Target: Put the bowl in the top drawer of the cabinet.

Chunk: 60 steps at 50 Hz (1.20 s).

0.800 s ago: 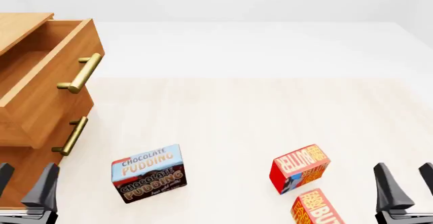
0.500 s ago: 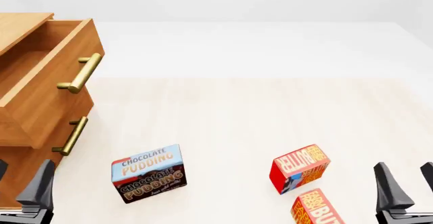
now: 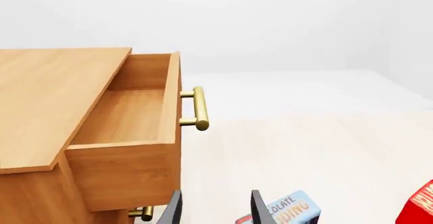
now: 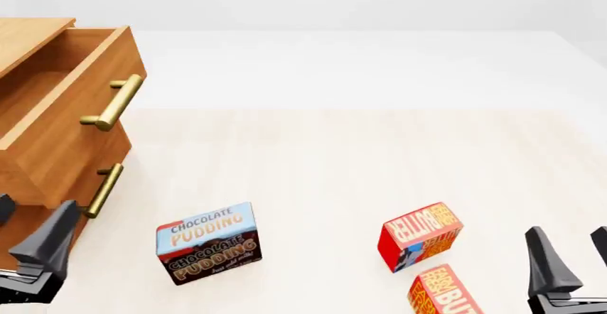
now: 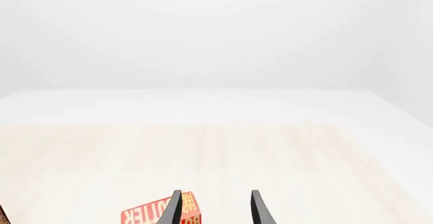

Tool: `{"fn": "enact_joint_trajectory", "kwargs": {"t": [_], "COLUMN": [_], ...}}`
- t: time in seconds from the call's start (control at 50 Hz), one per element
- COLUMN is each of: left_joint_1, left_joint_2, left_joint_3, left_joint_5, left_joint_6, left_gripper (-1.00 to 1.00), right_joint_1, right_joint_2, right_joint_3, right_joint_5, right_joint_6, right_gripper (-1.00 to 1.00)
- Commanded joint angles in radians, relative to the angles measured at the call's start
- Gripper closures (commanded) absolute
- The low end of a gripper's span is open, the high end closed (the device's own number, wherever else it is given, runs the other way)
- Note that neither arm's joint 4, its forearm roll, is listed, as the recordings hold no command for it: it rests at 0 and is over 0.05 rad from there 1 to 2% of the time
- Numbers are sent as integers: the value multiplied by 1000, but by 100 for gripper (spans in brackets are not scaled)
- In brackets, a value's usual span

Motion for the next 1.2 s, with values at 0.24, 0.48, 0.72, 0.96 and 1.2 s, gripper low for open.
{"fn": "enact_joint_trajectory", "kwargs": {"t": [0.24, 0.48, 0.72, 0.96, 1.2], "left_joint_1": [-264, -374, -463, -557, -615], "left_joint_2": [126, 216, 292, 330, 343], "left_joint_3": [-144, -177, -232, -258, -237], "left_joint_5": [171, 238, 271, 284, 278], "left_joint_6": [22, 54, 42, -9, -51], "left_gripper": [-100, -100, -100, -100, -100], "right_joint_1": [1, 1, -9, -9, -13], "right_joint_2": [0, 0, 0, 0, -1], "right_joint_3": [0, 0, 0, 0, 0], "right_joint_5": [-5, -5, -6, -5, -13], "right_joint_6": [2, 3, 12, 16, 18], "right_gripper": [-100, -100, -100, -100, -100]}}
